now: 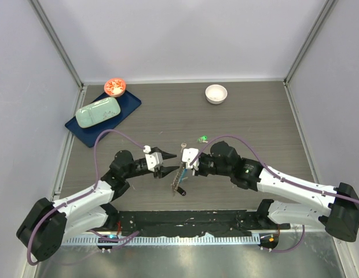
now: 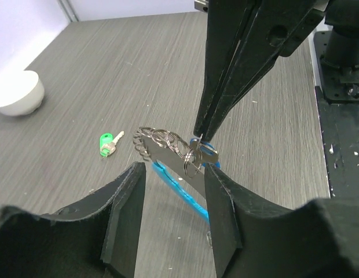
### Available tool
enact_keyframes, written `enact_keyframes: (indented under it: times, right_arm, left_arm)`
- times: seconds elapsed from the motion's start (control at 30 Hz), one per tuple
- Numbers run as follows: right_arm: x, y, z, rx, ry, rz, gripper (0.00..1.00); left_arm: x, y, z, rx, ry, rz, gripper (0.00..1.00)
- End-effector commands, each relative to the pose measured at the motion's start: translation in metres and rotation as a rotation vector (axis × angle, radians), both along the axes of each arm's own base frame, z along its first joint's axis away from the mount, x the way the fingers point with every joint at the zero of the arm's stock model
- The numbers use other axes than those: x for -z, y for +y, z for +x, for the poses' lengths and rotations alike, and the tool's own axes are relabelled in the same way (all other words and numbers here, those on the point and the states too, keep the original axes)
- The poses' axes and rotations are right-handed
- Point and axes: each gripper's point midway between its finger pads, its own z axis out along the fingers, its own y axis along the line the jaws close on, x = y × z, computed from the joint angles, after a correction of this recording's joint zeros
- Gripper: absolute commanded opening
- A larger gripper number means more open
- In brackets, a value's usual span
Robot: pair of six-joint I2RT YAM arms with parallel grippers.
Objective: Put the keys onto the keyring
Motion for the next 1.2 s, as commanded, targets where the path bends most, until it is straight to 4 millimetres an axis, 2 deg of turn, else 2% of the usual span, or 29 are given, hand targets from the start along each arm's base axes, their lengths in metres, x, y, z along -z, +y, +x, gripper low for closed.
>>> enact_keyframes:
  times: [0.0,0.4,0.57,0.7,0.8,0.87,0.9,0.93,0.97,1.0,1.03,1.1,1.13,1.17]
  right_arm:
    - [-0.036,0.013,0.0,-0.039,-0.05,0.081,0.01]
    - [-0.037,0.014,-0.002,-0.049,-0.042,0.085,0.01]
    - [-0.037,0.013,-0.003,-0.05,-0.043,0.086,0.01]
    - [-0.037,0.012,-0.002,-0.042,-0.043,0.084,0.01]
    - [-0.036,0.007,-0.002,-0.025,-0.045,0.086,0.01]
    - [-0.035,0.004,-0.001,-0.005,-0.042,0.088,0.01]
    - [-0.038,0.002,-0.001,0.002,-0.048,0.098,0.01]
    - [-0.038,0.001,-0.001,0.008,-0.046,0.1,0.01]
    - [-0.037,0.0,-0.001,0.015,-0.042,0.106,0.01]
    - [-0.038,-0.001,-0.001,0.017,-0.045,0.116,0.01]
    - [-0.038,-0.001,-0.002,0.019,-0.044,0.122,0.01]
    - [-0.035,0.0,-0.002,0.022,-0.036,0.131,0.01]
    - [-0.033,-0.001,-0.003,0.02,-0.03,0.129,0.01]
    - [-0.038,0.003,-0.003,0.013,-0.04,0.158,0.01]
  left_arm:
    - [-0.015,-0.008,0.001,0.077,-0.109,0.039,0.48]
    - [0.004,-0.019,-0.009,0.216,-0.037,0.137,0.35]
    - [0.003,-0.021,-0.009,0.229,-0.029,0.142,0.24]
    - [0.002,-0.021,-0.009,0.233,-0.031,0.137,0.0]
    - [0.002,-0.018,-0.005,0.181,-0.019,0.118,0.0]
    - [-0.011,-0.015,0.008,0.078,-0.022,0.059,0.0]
    - [-0.007,-0.011,0.009,0.046,-0.003,0.048,0.0]
    - [-0.019,-0.01,0.01,0.02,-0.002,-0.004,0.0]
    - [-0.022,-0.006,0.018,-0.038,0.006,-0.027,0.0]
    - [-0.019,-0.003,0.019,-0.067,0.027,-0.045,0.0]
    - [-0.03,-0.001,0.021,-0.091,0.011,-0.093,0.0]
    - [-0.035,0.005,0.025,-0.15,0.063,-0.156,0.0]
    - [-0.044,0.007,0.025,-0.16,0.056,-0.195,0.0]
    - [-0.049,0.01,0.026,-0.184,0.082,-0.233,0.0]
